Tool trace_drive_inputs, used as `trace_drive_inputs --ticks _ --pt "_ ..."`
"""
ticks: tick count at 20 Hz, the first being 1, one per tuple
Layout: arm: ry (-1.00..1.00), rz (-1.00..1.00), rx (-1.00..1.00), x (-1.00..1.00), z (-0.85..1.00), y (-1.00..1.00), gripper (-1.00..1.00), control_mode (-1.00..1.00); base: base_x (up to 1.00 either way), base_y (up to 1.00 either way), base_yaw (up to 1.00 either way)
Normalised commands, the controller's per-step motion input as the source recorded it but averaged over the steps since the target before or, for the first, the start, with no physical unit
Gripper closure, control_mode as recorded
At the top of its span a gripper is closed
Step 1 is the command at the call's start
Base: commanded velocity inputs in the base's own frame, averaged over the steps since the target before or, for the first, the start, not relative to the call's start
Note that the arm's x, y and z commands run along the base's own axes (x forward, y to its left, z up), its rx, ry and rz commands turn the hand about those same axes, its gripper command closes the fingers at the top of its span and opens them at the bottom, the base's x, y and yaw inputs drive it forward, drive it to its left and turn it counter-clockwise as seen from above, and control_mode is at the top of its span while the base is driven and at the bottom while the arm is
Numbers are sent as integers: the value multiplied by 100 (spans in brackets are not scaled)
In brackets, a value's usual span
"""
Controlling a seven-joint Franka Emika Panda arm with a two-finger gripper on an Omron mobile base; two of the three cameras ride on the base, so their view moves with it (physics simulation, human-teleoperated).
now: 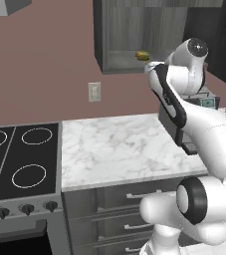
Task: Pick up the sponge and bar soap from the sink, and place them back in the cabinet, and close the cabinet door.
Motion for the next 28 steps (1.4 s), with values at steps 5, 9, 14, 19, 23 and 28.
trace_drive_inputs --ticks 5,9,14,19,23,28 --pt "21 3 -1 -85 0 8 -100 -100 0 0 0" --pt "10 6 0 -83 -17 0 -100 -100 0 0 0" --pt "0 4 0 -82 -35 3 -100 -100 0 0 0" --pt "4 3 -5 -56 -19 21 -100 -100 0 0 0" --pt "7 3 -3 -50 -7 16 -100 -100 0 0 0" --pt "3 3 -2 -47 -8 4 -100 -100 0 0 0"
